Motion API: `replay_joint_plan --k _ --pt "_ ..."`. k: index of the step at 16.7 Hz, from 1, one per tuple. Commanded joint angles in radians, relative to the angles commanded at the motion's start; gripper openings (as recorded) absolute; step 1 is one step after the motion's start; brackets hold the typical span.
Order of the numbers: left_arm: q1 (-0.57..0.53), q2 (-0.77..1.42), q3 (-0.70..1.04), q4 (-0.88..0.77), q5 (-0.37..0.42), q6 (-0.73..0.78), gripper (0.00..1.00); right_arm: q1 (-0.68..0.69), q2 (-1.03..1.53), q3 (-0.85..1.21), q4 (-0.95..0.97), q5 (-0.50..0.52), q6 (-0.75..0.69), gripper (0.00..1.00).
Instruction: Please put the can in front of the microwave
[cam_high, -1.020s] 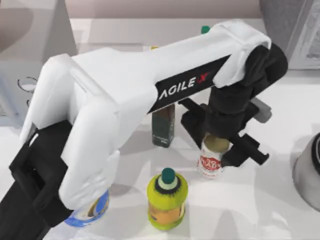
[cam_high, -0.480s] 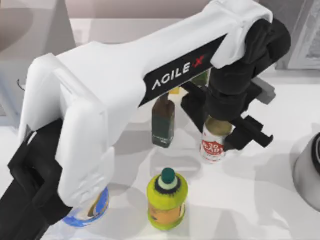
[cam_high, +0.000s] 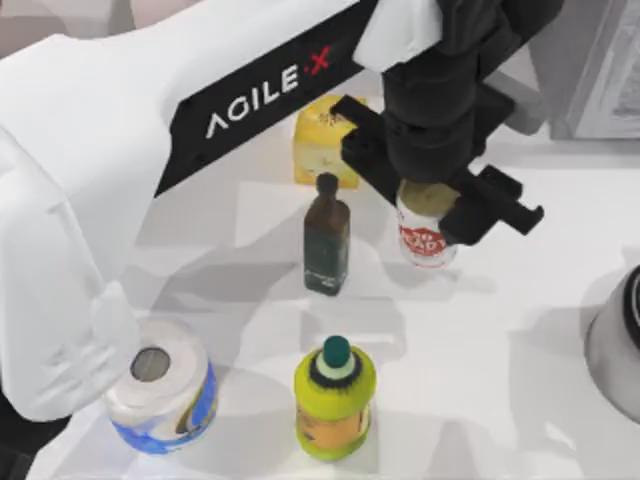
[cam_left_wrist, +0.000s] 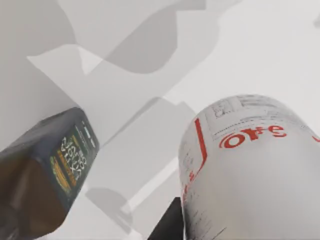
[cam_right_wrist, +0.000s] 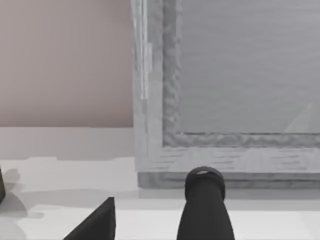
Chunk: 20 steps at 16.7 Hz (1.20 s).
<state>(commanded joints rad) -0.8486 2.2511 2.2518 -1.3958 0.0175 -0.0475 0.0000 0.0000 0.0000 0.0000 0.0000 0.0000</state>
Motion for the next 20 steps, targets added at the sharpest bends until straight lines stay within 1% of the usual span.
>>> replay_joint_plan --k 2,4,7,11,16,18,20 --pt "0.047 -0.130 -0.082 0.026 0.002 0.001 0.00 0.000 0.000 0.000 0.000 0.000 0.000 1.00" --pt "0.119 -0.261 -0.194 0.051 -0.001 0.000 0.00 0.000 0.000 0.000 0.000 0.000 0.000 1.00" --pt "0.264 -0.442 -0.411 0.088 -0.013 0.000 0.00 0.000 0.000 0.000 0.000 0.000 0.000 1.00" --pt "0.475 -0.646 -0.741 0.141 -0.024 0.009 0.00 0.000 0.000 0.000 0.000 0.000 0.000 1.00" --pt "0.707 -0.819 -1.120 0.213 -0.025 0.033 0.00 0.000 0.000 0.000 0.000 0.000 0.000 1.00" --pt "0.776 -0.855 -1.230 0.240 -0.022 0.046 0.00 0.000 0.000 0.000 0.000 0.000 0.000 1.00" --pt "0.824 -0.875 -1.303 0.263 -0.019 0.056 0.00 0.000 0.000 0.000 0.000 0.000 0.000 1.00"
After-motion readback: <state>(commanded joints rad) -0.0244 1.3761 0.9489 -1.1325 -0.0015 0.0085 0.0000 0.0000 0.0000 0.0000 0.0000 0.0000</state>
